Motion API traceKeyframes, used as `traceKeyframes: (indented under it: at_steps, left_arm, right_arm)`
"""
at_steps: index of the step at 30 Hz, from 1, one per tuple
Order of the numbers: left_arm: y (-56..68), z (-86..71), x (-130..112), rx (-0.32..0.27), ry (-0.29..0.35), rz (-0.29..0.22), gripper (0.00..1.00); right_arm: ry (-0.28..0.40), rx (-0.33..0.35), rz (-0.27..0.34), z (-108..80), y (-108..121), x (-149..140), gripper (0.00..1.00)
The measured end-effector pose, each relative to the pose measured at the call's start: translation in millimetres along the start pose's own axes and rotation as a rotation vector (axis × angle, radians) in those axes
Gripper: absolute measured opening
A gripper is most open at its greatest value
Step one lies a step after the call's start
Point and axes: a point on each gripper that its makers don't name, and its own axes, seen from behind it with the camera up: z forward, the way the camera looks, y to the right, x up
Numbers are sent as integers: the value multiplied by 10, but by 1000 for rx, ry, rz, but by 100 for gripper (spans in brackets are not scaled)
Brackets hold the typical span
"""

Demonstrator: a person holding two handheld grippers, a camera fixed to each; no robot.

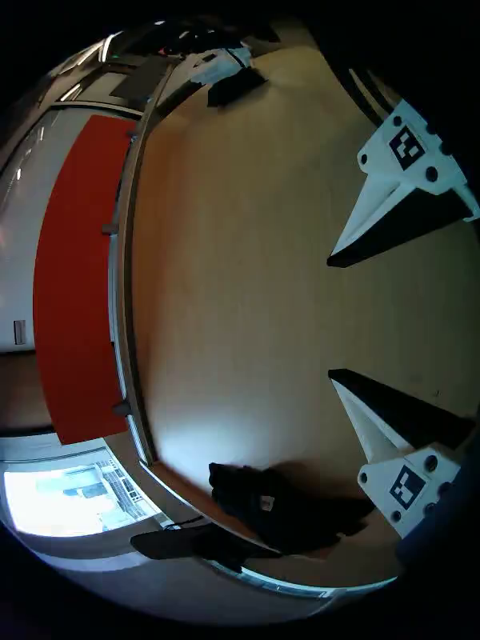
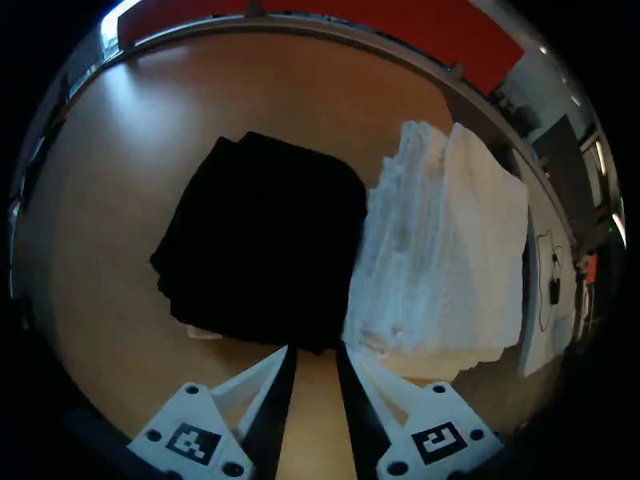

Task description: Fold towel

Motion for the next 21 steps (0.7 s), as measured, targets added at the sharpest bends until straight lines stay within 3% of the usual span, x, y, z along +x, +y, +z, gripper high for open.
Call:
traceKeyframes:
  at_steps: [3,5,9,21]
  left_arm:
    - [8,-1,4,-3,1,-2,94]
    - [11,-5,2,-4,3,-2,94]
    - [11,-13,-4,-6,4,-1,94]
    - [-46,-50,11,-13,19,-8,94]
  right_arm:
    - [20,11,5,-39,-56,23,77]
    - [32,20,9,-64,-100,44,91]
    - [50,27,16,-107,-170,63,98]
    - [131,84,79,-275,-441,228,99]
